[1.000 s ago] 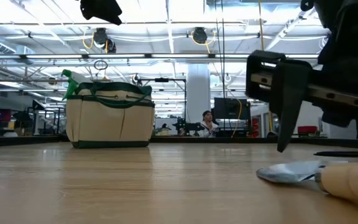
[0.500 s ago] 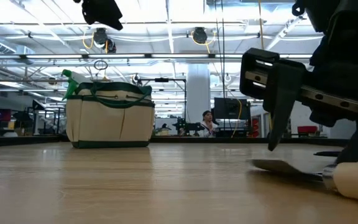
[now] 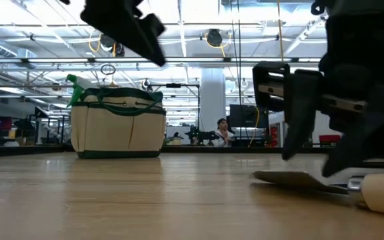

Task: Pick & Place Garden tools in Gardening bag
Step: Put the trowel into the gardening bag

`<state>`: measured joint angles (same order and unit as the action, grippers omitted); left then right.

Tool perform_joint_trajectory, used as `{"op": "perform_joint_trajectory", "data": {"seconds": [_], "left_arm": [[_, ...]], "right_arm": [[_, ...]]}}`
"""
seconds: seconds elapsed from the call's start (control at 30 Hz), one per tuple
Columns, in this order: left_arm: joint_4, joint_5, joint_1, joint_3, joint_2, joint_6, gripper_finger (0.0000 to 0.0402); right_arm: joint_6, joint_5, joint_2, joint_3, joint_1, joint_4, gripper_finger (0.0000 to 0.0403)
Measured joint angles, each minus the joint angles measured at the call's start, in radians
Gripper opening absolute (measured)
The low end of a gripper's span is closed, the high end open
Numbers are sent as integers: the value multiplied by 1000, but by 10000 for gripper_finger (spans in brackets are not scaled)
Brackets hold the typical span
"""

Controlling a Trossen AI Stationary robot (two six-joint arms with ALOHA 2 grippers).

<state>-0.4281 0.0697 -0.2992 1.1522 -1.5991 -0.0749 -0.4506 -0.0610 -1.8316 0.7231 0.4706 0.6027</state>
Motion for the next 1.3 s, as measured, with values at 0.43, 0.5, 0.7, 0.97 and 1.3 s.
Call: {"op": "perform_joint_trajectory", "data": {"seconds": [0.43,0.5,0.7,0.97,1.3], "left_arm": [[419,-2,-89,1,-281,-99,195],[478,-9,-101,1,-307,-100,195],[610,-47,-125,1,-348,-132,195],[743,-73,-143,2,-430,-161,195],[799,-43,-154,1,-479,-181,195]], "right_arm": [[185,7,2,0,28,42,93],[202,13,2,0,42,45,90],[336,72,2,0,105,48,94],[494,285,2,0,247,-6,88],[728,412,3,0,306,-2,86]]}}
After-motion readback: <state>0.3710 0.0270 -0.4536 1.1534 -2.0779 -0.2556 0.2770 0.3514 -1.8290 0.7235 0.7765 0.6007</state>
